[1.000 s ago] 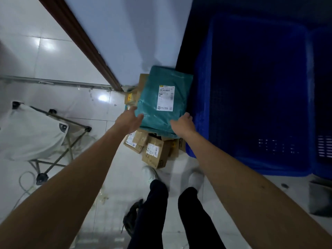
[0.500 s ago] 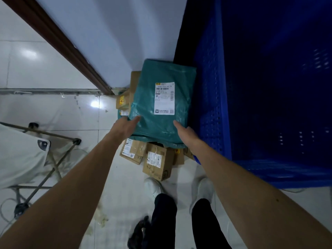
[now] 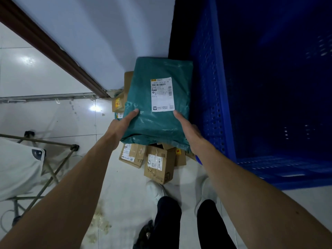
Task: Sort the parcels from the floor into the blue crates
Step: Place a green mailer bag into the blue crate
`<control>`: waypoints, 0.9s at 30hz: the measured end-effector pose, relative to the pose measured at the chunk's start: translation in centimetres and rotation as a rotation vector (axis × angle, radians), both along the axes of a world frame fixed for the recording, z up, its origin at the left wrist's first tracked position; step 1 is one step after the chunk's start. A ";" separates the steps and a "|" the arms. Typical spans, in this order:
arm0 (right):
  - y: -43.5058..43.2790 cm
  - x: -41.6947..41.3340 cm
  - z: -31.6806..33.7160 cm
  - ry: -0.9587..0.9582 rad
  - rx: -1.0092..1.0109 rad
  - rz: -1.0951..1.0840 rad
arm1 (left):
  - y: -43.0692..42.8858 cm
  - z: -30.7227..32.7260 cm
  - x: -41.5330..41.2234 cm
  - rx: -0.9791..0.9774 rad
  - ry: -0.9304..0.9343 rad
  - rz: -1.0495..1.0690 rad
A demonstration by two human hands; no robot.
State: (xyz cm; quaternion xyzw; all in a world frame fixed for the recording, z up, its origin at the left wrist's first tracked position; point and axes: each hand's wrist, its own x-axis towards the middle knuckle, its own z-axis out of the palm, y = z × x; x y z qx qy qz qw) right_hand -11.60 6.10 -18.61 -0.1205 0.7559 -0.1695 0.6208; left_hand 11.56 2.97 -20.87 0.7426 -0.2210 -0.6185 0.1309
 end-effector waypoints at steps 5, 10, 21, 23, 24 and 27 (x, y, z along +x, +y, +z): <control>-0.2 0.4 2.7 -0.045 -0.046 -0.073 | 0.6 2.5 0.7 0.028 0.083 0.030; 2.3 0.8 8.4 -0.056 -0.038 0.000 | 3.1 7.5 1.7 0.026 0.225 0.066; 8.0 -1.4 24.5 -0.160 -0.188 0.080 | 7.7 24.4 0.3 -0.078 0.313 0.170; 8.6 -3.7 27.3 -0.173 -0.243 0.117 | 7.8 27.5 -1.6 -0.117 0.297 0.157; 8.9 -5.0 28.9 -0.173 -0.279 0.134 | 7.9 29.1 -2.8 -0.139 0.288 0.145; 10.0 -9.4 32.1 -0.153 -0.339 0.134 | 8.5 33.3 -7.4 -0.190 0.295 0.098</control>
